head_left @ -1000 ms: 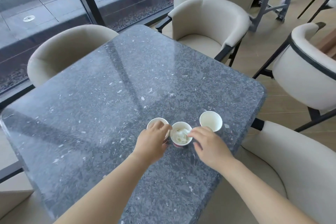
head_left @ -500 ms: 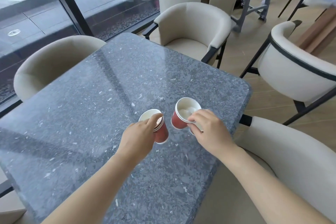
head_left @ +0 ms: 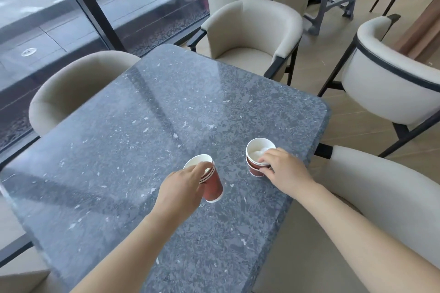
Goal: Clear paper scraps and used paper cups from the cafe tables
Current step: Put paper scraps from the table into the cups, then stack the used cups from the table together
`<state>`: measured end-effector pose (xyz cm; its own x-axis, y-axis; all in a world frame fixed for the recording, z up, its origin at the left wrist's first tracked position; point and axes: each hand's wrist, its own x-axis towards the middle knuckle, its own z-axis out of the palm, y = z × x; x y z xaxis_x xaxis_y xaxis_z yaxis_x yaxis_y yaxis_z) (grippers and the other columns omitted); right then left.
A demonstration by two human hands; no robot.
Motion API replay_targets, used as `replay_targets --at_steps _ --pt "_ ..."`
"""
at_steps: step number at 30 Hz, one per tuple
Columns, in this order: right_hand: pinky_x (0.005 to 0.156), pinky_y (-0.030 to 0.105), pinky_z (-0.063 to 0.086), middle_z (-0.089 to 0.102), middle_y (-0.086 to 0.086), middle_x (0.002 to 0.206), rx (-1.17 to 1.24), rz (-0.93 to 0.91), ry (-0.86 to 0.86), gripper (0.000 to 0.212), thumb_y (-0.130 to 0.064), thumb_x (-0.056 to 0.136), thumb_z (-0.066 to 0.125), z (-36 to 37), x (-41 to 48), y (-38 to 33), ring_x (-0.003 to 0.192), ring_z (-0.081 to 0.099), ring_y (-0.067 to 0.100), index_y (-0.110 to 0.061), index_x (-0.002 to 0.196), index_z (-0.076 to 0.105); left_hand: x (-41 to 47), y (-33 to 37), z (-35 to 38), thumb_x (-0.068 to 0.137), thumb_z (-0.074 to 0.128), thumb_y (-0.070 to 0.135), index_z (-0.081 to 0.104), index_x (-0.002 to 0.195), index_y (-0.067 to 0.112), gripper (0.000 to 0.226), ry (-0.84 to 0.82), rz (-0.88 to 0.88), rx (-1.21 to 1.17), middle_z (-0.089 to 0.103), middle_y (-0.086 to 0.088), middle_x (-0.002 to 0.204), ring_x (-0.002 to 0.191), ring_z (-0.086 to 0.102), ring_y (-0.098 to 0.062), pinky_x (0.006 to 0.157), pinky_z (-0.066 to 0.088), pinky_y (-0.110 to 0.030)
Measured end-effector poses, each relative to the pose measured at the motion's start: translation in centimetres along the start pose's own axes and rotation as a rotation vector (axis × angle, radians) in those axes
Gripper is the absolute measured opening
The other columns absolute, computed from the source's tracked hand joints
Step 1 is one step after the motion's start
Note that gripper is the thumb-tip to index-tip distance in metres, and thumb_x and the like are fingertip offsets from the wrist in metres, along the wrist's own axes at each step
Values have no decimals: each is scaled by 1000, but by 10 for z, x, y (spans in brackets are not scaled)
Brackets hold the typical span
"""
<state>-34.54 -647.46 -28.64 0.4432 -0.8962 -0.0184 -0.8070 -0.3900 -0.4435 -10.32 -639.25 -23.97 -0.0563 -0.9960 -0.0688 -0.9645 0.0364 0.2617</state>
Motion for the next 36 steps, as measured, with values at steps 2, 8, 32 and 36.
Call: replay_targets --at_steps 2,8,32,36 --pt "83 35 45 59 -4 116 -33 12 -90 25 -27 84 62 8 1 2 117 45 17 -18 108 59 -6 0 2 85 53 18 44 124 33 43 -37 -17 10 63 11 114 91 62 -24 65 40 -29" --pt "78 38 47 60 1 110 -67 26 -65 14 -16 88 53 22 -2 1 110 49 23 -15 100 61 -20 -2 1 85 51 17 42 124 34 44 -63 -83 24 62 12 115 94 60 -23 67 44 -30" --pt "76 32 48 66 7 96 64 -35 298 22 -6 77 68 -22 -183 -120 93 58 29 -11 99 67 -120 49 -27 83 51 10 54 119 28 41 76 349 -102 65 8 115 102 59 -24 82 42 -34" --pt "80 32 47 67 9 95 48 37 375 23 -5 76 70 -24 -238 -148 88 59 31 -9 98 68 -163 54 -36 83 52 8 55 120 27 42 103 476 -115 65 6 115 105 58 -25 85 43 -37"
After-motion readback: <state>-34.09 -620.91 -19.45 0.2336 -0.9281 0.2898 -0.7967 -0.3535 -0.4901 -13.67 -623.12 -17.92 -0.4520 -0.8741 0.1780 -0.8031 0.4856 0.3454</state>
